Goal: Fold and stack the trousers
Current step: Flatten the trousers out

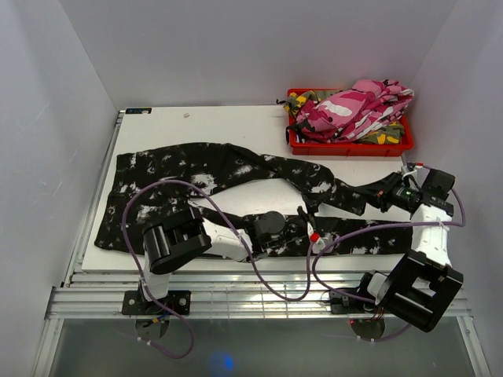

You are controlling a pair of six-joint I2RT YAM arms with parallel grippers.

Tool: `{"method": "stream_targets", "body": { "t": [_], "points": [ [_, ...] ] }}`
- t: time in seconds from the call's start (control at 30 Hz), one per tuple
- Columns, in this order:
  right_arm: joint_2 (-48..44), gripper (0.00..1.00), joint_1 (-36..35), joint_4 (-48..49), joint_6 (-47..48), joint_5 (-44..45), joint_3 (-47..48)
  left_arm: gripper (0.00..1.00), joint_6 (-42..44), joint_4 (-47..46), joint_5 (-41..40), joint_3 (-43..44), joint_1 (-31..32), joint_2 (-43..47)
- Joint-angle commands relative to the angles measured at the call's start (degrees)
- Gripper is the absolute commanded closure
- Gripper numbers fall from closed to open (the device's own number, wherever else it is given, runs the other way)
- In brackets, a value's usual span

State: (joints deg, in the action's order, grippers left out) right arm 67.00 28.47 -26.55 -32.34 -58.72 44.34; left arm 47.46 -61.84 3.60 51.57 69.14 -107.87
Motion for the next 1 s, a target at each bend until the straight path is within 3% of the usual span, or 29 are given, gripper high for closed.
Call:
{"method": "stream_targets", "body": {
  "t": [0.0, 0.27, 0.47, 0.7, 0.97],
  "points": [
    [-3.0, 0.92, -0.3, 2.6, -4.8, -4.0, -1.7, 0.02, -1.3, -8.4, -2.8, 4.8, 1.4, -1.2],
    [-7.8, 0.92, -0.4, 3.2, -13.0, -5.6, -4.1, 0.02, 2.1, -14.8, -1.7, 7.7, 2.6, -7.8],
    [-8.1, 0.92, -0.7, 2.6, -14.0, -6.1, -2.9, 0.02, 2.5, -16.5, -1.9, 6.3, 3.5, -9.5],
    [-8.3, 0.92, -0.8, -6.5, -8.7, -6.8, -1.2, 0.02, 6.2, -21.0, -6.2, 11.9, 2.6, -17.1],
    [-7.3, 0.92, -0.8, -15.6, -1.4, -8.2, 0.2, 0.05, 7.3, -22.4, -7.1, 10.3, -0.1, -18.3]
  ]
}}
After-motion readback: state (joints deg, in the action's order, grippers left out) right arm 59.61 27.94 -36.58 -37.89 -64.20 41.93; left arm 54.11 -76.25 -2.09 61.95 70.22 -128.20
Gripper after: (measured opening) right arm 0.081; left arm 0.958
